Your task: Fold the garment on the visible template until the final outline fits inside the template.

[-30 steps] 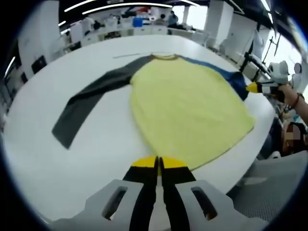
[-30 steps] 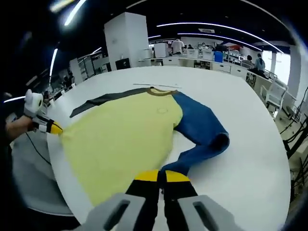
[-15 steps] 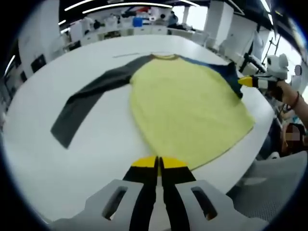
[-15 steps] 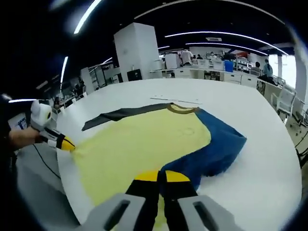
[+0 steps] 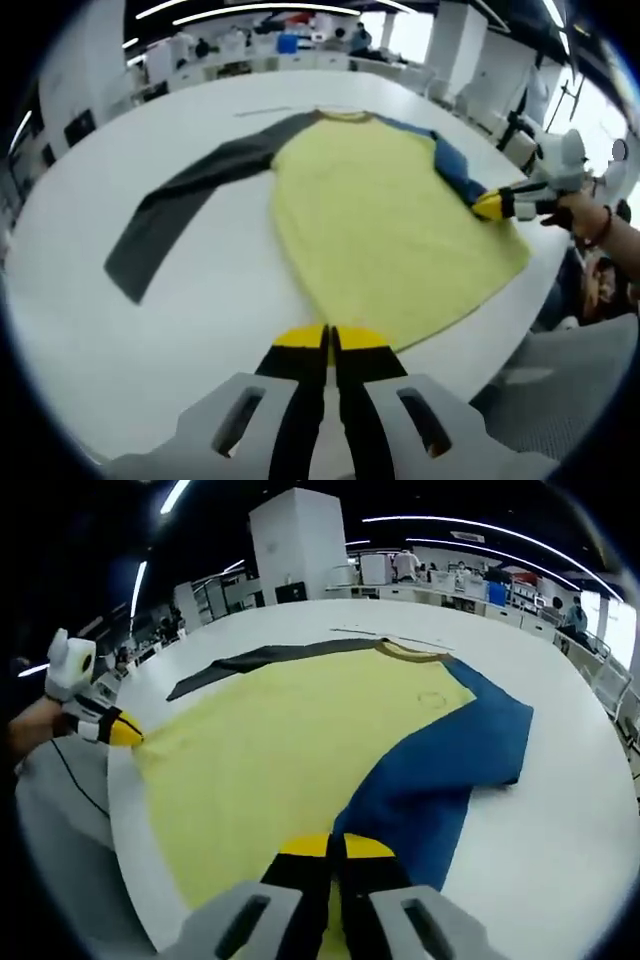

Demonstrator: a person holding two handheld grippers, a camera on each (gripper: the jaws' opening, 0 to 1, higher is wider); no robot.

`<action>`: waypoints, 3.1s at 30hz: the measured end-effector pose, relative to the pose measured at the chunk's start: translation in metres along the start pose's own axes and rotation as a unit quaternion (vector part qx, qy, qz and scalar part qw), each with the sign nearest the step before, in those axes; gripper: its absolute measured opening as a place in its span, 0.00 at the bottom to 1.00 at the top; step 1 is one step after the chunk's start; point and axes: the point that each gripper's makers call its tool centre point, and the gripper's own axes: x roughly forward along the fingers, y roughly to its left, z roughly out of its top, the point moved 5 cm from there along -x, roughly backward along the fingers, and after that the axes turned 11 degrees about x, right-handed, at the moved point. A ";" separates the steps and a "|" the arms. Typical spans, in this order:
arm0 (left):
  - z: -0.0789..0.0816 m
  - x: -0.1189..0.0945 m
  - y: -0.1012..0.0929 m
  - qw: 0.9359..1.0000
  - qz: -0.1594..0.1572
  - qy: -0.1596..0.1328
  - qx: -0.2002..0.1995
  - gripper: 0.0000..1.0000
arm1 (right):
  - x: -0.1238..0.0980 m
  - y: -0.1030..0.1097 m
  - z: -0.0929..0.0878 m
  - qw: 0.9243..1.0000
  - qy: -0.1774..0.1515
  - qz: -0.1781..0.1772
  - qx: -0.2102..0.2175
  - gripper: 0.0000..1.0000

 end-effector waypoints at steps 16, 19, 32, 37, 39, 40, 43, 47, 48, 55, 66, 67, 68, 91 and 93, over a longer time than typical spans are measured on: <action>0.001 -0.004 0.001 0.999 0.012 -0.013 0.050 0.29 | -0.045 -0.019 0.024 0.989 -0.082 -0.051 0.110 0.26; 0.007 -0.006 -0.001 0.997 0.010 -0.035 0.067 0.41 | -0.054 -0.030 0.019 0.987 -0.070 -0.078 0.121 0.26; 0.041 -0.031 -0.003 0.988 0.008 -0.112 0.102 0.74 | -0.051 -0.031 -0.001 0.972 -0.044 -0.088 0.214 0.17; 0.049 -0.038 -0.002 0.985 0.011 -0.131 0.116 0.81 | -0.049 -0.031 -0.005 0.968 -0.032 -0.098 0.228 0.10; 0.052 -0.040 -0.002 0.982 0.016 -0.138 0.129 0.84 | -0.049 -0.030 -0.006 0.966 -0.033 -0.097 0.236 0.08; 0.052 -0.040 -0.002 0.982 0.017 -0.139 0.130 0.85 | -0.048 -0.030 -0.006 0.966 -0.033 -0.096 0.237 0.06; 0.054 -0.041 -0.002 0.981 0.013 -0.147 0.130 0.88 | -0.048 -0.032 -0.008 0.966 -0.029 -0.096 0.240 0.02; 0.055 -0.042 -0.003 0.980 0.012 -0.150 0.130 0.89 | -0.050 -0.033 -0.008 0.965 -0.034 -0.101 0.240 0.00; 0.054 -0.042 -0.002 0.980 0.010 -0.147 0.132 0.89 | -0.051 -0.033 -0.008 0.965 -0.032 -0.103 0.237 0.00; 0.054 -0.044 -0.001 0.980 0.011 -0.146 0.132 0.90 | -0.068 -0.039 0.000 0.968 -0.043 -0.125 0.212 0.00; 0.057 -0.049 0.001 0.978 0.017 -0.154 0.139 0.92 | -0.116 -0.092 0.013 0.964 -0.045 -0.208 0.163 0.00; 0.057 -0.050 0.001 0.978 0.017 -0.155 0.138 0.92 | -0.118 -0.094 0.013 0.963 -0.046 -0.211 0.162 0.00; 0.057 -0.050 0.001 0.978 0.017 -0.155 0.137 0.93 | -0.125 -0.100 0.015 0.961 -0.049 -0.221 0.159 0.00; 0.063 -0.052 -0.001 0.977 0.014 -0.165 0.135 0.99 | -0.155 -0.198 0.024 0.932 -0.037 -0.327 0.153 0.00; 0.063 -0.052 0.000 0.977 0.016 -0.164 0.136 0.99 | -0.154 -0.204 0.025 0.931 -0.033 -0.333 0.147 0.00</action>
